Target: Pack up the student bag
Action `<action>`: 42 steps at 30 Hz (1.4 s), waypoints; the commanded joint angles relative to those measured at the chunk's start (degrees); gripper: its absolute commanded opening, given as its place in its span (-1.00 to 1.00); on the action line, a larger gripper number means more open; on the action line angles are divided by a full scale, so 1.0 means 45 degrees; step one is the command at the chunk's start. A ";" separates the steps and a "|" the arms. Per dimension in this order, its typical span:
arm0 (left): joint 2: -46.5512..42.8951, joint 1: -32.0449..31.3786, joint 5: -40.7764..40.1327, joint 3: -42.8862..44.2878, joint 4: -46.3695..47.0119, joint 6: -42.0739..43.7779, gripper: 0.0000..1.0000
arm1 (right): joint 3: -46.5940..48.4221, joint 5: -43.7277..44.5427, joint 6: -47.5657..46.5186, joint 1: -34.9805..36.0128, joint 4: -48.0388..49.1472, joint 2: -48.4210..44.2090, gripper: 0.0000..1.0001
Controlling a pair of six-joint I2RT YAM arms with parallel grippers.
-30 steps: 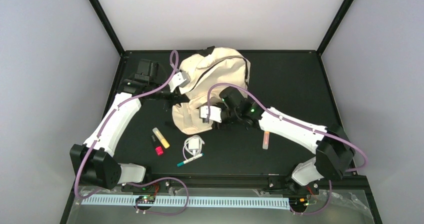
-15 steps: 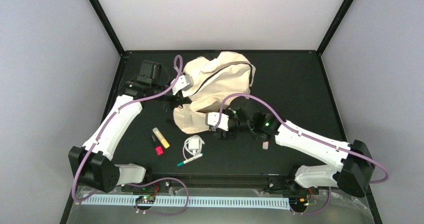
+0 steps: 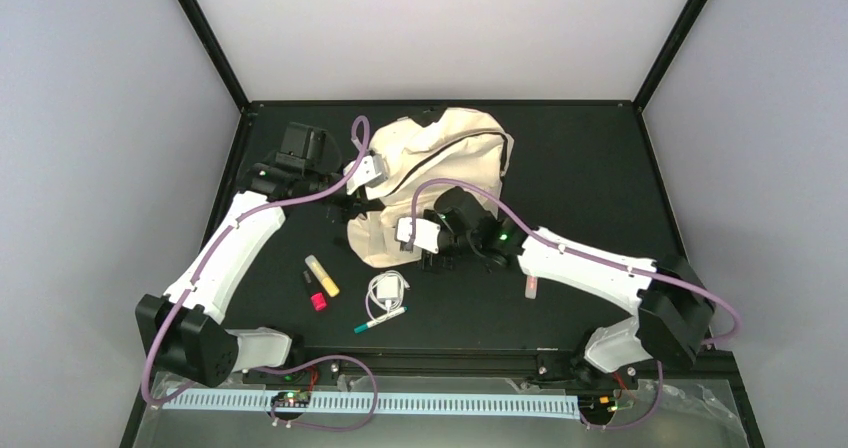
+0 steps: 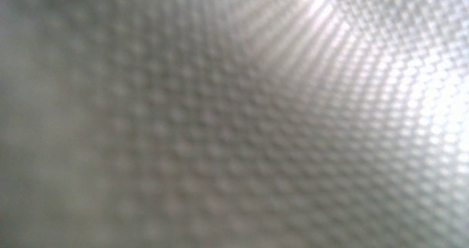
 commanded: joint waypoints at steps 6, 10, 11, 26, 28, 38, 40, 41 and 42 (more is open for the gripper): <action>-0.0541 -0.0066 0.0377 0.0300 0.0302 0.0240 -0.97 | 0.1549 -0.4084 0.0170 0.0086 -0.2162 -0.0125 0.27; -0.0512 -0.0066 0.0133 0.0313 0.0341 0.0241 -0.97 | 0.1232 -0.5072 0.0414 0.0087 -0.2631 -0.1256 0.14; -0.0503 -0.0066 0.0069 0.0327 0.0344 0.0241 -0.97 | 0.1158 -0.4954 0.0464 0.0087 -0.2829 -0.1537 0.13; -0.0558 -0.0066 0.0040 0.0217 0.0698 -0.0229 -0.97 | 0.0243 0.7308 1.2913 -0.2289 -0.5962 -0.4127 0.54; -0.0579 -0.0066 0.0042 0.0191 0.0736 -0.0283 -0.97 | -0.0646 0.8058 1.4429 -0.2776 -0.6723 -0.4149 0.66; -0.0602 -0.0066 0.0152 0.0084 0.0768 -0.0306 -0.97 | -0.4823 0.6655 1.7624 -0.4534 -0.4658 -0.2846 0.74; -0.0599 -0.0066 0.0168 0.0079 0.0761 -0.0306 -0.97 | -0.4875 0.6541 1.7472 -0.4694 -0.4317 -0.2164 0.56; -0.0587 -0.0066 0.0168 0.0083 0.0755 -0.0306 -0.97 | -0.4762 0.6600 1.7352 -0.4702 -0.4346 -0.1797 0.46; -0.0588 -0.0066 0.0171 0.0081 0.0740 -0.0296 -0.97 | -0.4670 0.6713 1.7237 -0.4701 -0.4460 -0.1470 0.34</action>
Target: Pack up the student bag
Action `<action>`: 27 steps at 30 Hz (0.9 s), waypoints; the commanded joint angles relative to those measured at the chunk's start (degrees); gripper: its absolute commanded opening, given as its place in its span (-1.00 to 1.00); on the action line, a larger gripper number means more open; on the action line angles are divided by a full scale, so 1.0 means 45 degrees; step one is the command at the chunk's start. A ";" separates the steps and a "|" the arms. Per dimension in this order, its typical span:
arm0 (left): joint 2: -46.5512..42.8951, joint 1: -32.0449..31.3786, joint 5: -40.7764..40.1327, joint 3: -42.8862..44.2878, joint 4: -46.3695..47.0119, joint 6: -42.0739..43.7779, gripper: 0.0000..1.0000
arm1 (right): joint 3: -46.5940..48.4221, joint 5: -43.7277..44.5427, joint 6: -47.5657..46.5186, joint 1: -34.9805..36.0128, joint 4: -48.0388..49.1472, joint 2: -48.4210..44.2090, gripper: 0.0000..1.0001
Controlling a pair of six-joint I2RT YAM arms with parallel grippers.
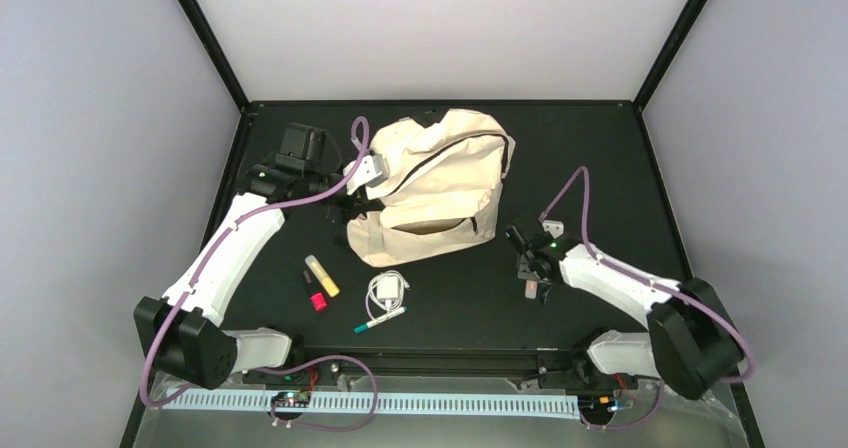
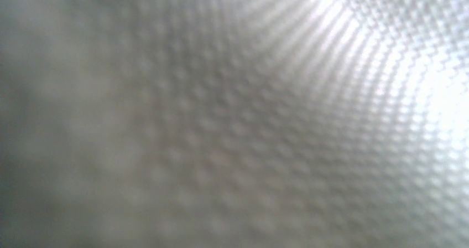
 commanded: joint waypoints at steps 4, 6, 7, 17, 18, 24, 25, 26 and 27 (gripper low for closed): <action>-0.0328 -0.0008 0.0404 0.0151 0.0661 0.0045 -0.97 | 0.0098 0.0144 0.0213 -0.0148 0.1073 0.1410 0.14; -0.0284 -0.0008 0.0407 0.0152 0.0683 0.0035 -0.97 | -0.0024 -0.0118 0.0134 -0.0142 0.1411 0.1337 0.13; -0.0279 -0.0008 0.0398 0.0152 0.0703 0.0018 -0.97 | -0.0056 -0.0280 0.0072 -0.0142 0.1632 0.1314 0.13; -0.0295 -0.0008 0.0397 0.0171 0.0589 0.0074 -0.97 | -0.0517 -0.1299 -0.0257 -0.0434 0.2883 0.2100 -0.18; -0.0297 -0.0008 0.0392 0.0171 0.0579 0.0074 -0.97 | -0.0486 -0.1270 -0.0304 -0.0445 0.2810 0.2051 -0.22; -0.0298 -0.0008 0.0398 0.0162 0.0604 0.0054 -0.97 | -0.0487 -0.0856 -0.0668 -0.0435 0.2402 0.0904 -0.50; -0.0298 -0.0008 0.0380 0.0170 0.0595 0.0062 -0.97 | -0.0551 -0.0868 -0.0687 -0.0435 0.2422 0.0732 -0.50; -0.0298 -0.0008 0.0382 0.0169 0.0604 0.0072 -0.97 | -0.0627 -0.0882 -0.0690 -0.0435 0.2410 0.0589 -0.51; -0.0308 -0.0008 0.0377 0.0161 0.0598 0.0071 -0.97 | -0.0698 -0.0891 -0.0676 -0.0435 0.2375 0.0498 -0.56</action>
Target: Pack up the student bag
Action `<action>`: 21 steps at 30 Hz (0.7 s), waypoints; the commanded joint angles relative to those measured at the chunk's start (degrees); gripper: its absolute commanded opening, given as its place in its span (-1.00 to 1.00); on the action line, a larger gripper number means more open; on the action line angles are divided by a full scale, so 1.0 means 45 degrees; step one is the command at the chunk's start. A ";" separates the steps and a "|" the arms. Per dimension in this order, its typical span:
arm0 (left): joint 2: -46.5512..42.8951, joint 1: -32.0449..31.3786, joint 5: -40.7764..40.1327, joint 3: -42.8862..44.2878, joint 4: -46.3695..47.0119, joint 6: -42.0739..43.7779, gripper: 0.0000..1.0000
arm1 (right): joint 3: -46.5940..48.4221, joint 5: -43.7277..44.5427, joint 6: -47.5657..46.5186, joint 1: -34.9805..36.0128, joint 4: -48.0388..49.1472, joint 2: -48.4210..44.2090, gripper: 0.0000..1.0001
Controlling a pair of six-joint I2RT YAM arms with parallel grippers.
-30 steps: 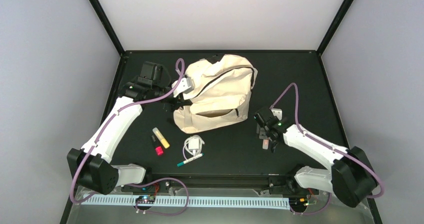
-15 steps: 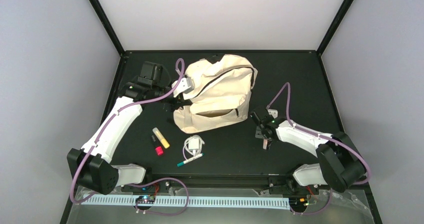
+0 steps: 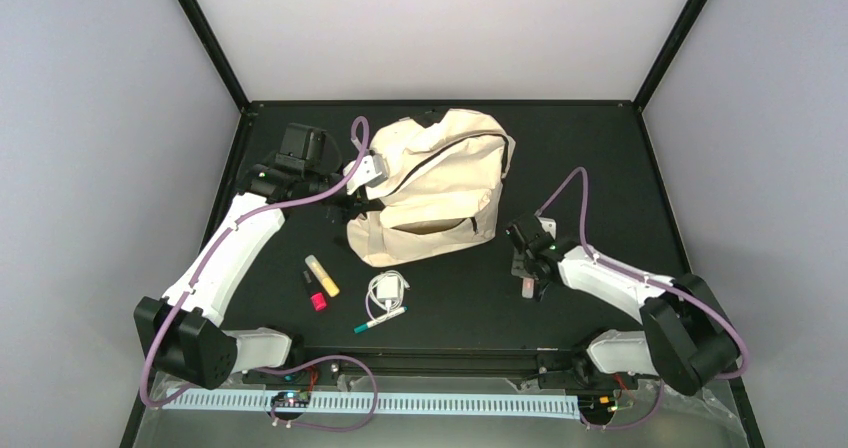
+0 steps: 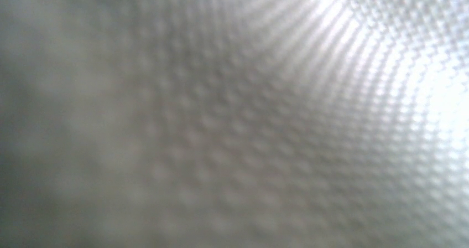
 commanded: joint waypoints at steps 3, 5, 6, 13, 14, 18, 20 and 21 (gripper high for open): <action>-0.0334 -0.0008 0.0382 0.0205 0.0532 0.0074 -0.97 | -0.0287 0.0221 -0.0103 -0.0090 -0.0357 -0.0823 -0.66; -0.0337 -0.0008 0.0377 0.0229 0.0510 0.0091 -0.97 | -0.0213 0.0244 -0.0222 -0.0090 -0.0498 -0.1165 -0.69; -0.0337 -0.0008 0.0387 0.0230 0.0509 0.0076 -0.97 | -0.0131 0.0278 -0.0341 -0.0093 -0.0560 -0.1482 -0.70; -0.0332 -0.0008 0.0327 0.0230 0.0517 0.0020 -0.97 | 0.0948 -0.0676 -0.2672 -0.0088 0.0108 -0.4729 -0.76; -0.0322 -0.0008 0.0302 0.0230 0.0537 0.0006 -0.97 | 0.1062 -0.1170 -0.3145 -0.0085 0.0403 -0.5299 -0.78; -0.0270 -0.0008 0.0152 0.0210 0.0679 -0.0190 -0.97 | 0.1036 -0.4106 -0.5018 -0.0017 0.3537 -0.6962 -0.81; -0.0225 -0.0008 0.0184 0.0234 0.0713 -0.0247 -0.97 | 0.0847 -0.5742 -0.5513 0.0184 0.5585 -0.7000 -0.88; -0.0193 -0.0008 0.0224 0.0262 0.0715 -0.0257 -0.97 | 0.0763 -0.6508 -0.5702 0.0364 0.6692 -0.6794 -0.91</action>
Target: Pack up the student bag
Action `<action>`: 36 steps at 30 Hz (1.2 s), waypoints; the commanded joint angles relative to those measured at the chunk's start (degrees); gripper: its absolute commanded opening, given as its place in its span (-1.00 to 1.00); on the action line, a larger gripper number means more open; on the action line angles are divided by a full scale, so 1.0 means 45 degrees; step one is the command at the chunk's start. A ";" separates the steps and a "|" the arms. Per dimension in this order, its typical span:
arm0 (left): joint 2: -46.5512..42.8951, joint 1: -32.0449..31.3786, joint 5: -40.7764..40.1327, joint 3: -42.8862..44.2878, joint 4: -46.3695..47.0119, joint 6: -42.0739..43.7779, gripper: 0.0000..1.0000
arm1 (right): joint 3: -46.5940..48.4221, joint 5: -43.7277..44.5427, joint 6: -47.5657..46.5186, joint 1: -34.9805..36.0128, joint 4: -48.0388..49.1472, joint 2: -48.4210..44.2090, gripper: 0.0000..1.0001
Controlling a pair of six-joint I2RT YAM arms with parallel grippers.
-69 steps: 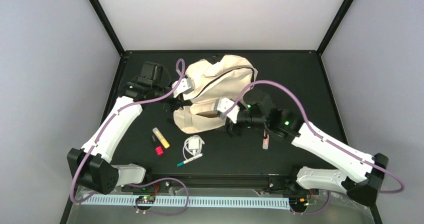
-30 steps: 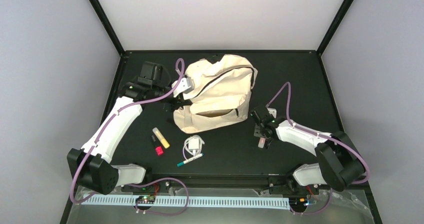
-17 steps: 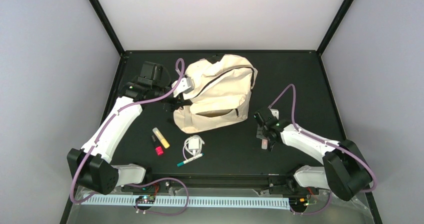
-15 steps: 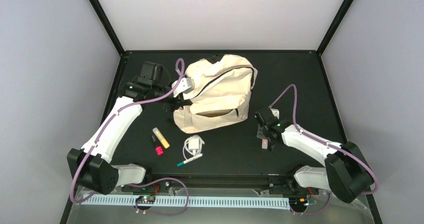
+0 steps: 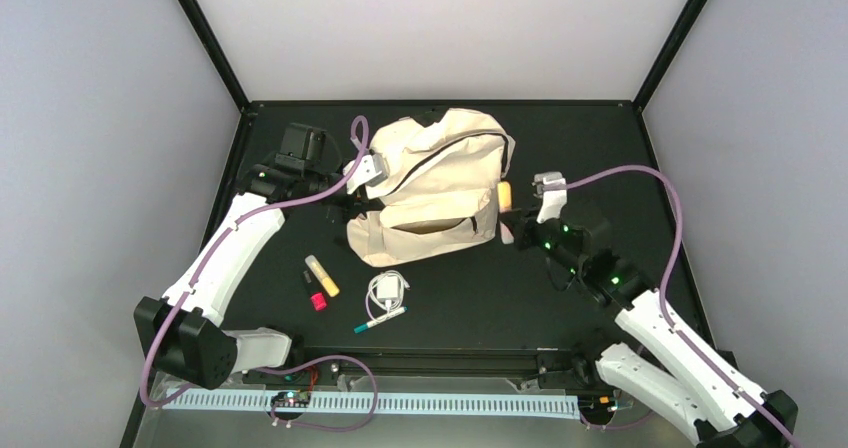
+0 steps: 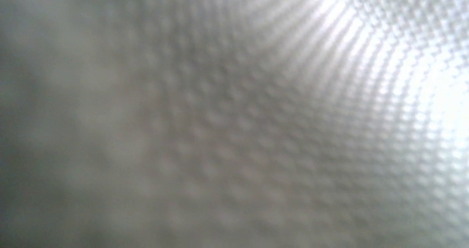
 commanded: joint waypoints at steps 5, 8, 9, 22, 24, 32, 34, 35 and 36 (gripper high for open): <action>-0.0178 -0.0003 0.0315 0.0315 0.0674 -0.0152 -0.97 | 0.0565 -0.5412 -0.4249 0.1876 0.8427 0.2610 -0.89; -0.0219 -0.0006 0.0318 0.0308 0.0662 -0.0097 -0.97 | 0.1372 -0.5912 -0.6538 0.2783 0.9083 0.4511 -0.87; -0.0229 -0.0002 0.0307 0.0301 0.0642 -0.0076 -0.97 | 0.1610 -0.6219 -0.7248 0.2940 0.9138 0.4994 -0.85; -0.0212 0.0012 0.0321 0.0375 0.0504 0.0108 -0.97 | 0.2221 -0.5438 -1.2901 0.3022 0.7100 0.6294 -0.71; -0.0148 0.0022 0.0366 0.0376 0.0551 0.0059 -0.97 | 0.2599 -0.5772 -1.2990 0.3032 0.7215 0.6159 -0.71; -0.0272 0.0012 0.0276 0.0377 0.0428 0.0157 -0.97 | 0.2694 -0.5613 -1.3193 0.3015 0.7787 0.6825 -0.72; -0.0278 0.0012 0.0298 0.0381 0.0398 0.0180 -0.97 | 0.2328 -0.5659 -1.3178 0.3014 0.8026 0.7061 -0.73; -0.0278 0.0012 0.0290 0.0386 0.0394 0.0180 -0.97 | 0.2220 -0.5656 -1.3151 0.3013 0.8034 0.7178 -0.73; -0.0254 0.0012 0.0294 0.0403 0.0411 0.0154 -0.97 | 0.2180 -0.5619 -1.3070 0.3013 0.7949 0.7269 -0.73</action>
